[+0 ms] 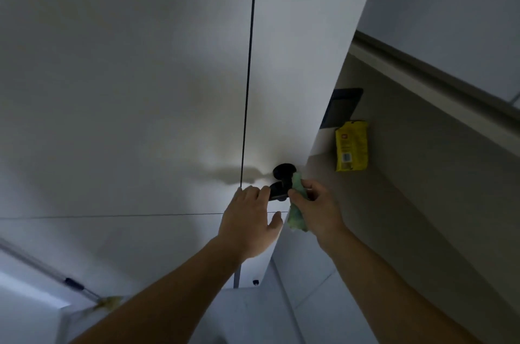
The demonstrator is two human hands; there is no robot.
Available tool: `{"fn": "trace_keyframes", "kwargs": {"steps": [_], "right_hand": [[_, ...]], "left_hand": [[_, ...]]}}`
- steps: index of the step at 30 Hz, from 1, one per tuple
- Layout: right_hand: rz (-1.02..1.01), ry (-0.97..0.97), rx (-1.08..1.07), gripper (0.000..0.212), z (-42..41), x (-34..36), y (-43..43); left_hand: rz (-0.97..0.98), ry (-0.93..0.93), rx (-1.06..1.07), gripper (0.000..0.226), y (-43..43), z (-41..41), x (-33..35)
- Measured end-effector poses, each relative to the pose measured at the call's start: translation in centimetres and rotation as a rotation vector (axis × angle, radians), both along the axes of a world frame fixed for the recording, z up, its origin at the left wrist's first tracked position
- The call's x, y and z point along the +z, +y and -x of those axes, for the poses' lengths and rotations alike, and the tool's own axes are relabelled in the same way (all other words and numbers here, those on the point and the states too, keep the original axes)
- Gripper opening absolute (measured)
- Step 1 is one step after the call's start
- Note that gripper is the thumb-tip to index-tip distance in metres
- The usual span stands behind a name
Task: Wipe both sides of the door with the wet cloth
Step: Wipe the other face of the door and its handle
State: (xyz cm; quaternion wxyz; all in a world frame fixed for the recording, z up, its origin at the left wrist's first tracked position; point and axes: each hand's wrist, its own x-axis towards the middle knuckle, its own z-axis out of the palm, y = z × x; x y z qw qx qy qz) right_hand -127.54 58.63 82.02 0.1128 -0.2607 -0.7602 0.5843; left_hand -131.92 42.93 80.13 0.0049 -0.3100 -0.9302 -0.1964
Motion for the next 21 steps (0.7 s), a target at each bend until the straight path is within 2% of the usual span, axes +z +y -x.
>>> {"fn": "trace_keyframes", "kwargs": {"steps": [2,7,10,13,17,21], "right_hand": [[0.005,-0.003,0.018,0.008,-3.4,0.6,-0.8],[0.052,0.006,0.027,0.007,-11.9,1.1,-1.6],[0.072,0.002,0.041,0.008,-16.5,1.4,-1.4],[0.084,0.021,0.073,0.012,-19.8,1.5,-1.2],[0.097,0.086,0.188,0.018,-22.5,2.3,-2.0],[0.011,0.164,0.365,0.02,-25.1,3.0,-4.2]], "left_hand": [[0.036,0.043,0.01,0.054,-0.9,-2.7,0.1],[0.045,0.001,0.061,0.057,-3.2,-9.4,0.7],[-0.067,0.021,0.121,0.059,-4.2,-13.6,1.2],[-0.222,0.085,0.151,0.043,-4.8,-17.7,0.7],[-0.245,0.155,0.222,0.033,-6.8,-23.0,0.3],[-0.208,0.218,0.303,0.037,-10.0,-28.3,0.8]]}}
